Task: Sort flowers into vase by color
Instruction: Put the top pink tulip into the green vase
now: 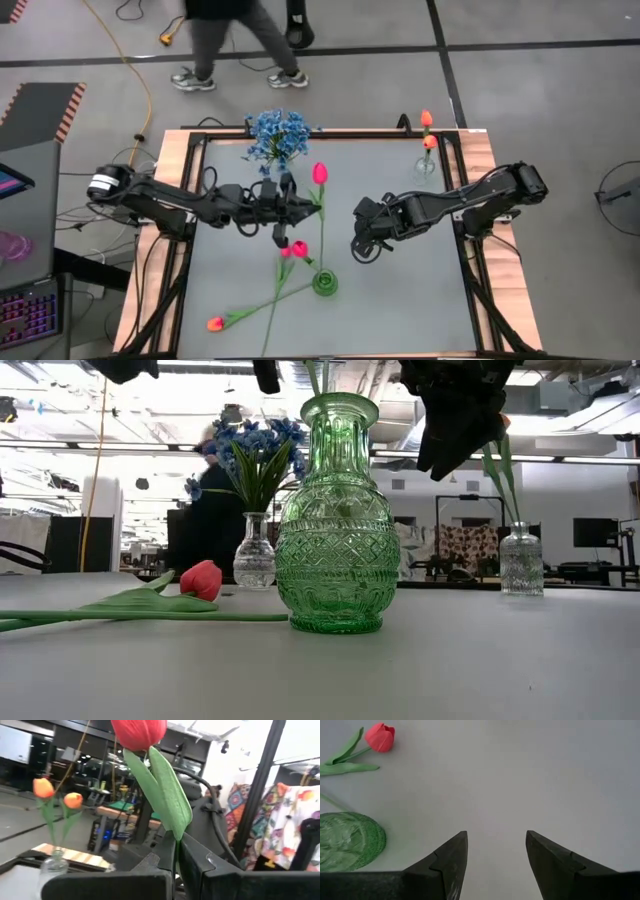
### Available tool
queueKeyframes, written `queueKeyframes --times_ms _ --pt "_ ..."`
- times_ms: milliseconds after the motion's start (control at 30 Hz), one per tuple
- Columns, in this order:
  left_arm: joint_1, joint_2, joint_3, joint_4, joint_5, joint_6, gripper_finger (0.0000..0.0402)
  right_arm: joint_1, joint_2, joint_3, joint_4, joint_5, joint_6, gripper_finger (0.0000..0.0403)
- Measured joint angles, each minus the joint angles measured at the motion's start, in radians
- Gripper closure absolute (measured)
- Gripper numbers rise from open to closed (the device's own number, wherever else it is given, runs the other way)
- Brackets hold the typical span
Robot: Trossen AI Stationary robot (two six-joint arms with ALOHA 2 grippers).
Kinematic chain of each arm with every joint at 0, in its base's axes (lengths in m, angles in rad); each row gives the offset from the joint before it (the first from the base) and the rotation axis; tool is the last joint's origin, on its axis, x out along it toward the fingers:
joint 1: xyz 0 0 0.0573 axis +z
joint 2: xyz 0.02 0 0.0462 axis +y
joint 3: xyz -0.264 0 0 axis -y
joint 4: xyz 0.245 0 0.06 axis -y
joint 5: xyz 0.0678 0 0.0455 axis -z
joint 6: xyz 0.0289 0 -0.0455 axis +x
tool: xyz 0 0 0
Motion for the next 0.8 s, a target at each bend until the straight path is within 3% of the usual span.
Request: queueKeyframes --times_ms 433,800 --pt "-0.004 0.051 0.000 0.094 0.068 -0.019 0.0401 0.000 0.000 0.000 -0.001 0.012 -0.001 0.0175" --pt "-0.054 0.051 0.000 0.064 0.079 0.142 0.0401 0.000 0.000 0.000 -0.001 0.014 -0.033 0.0175"
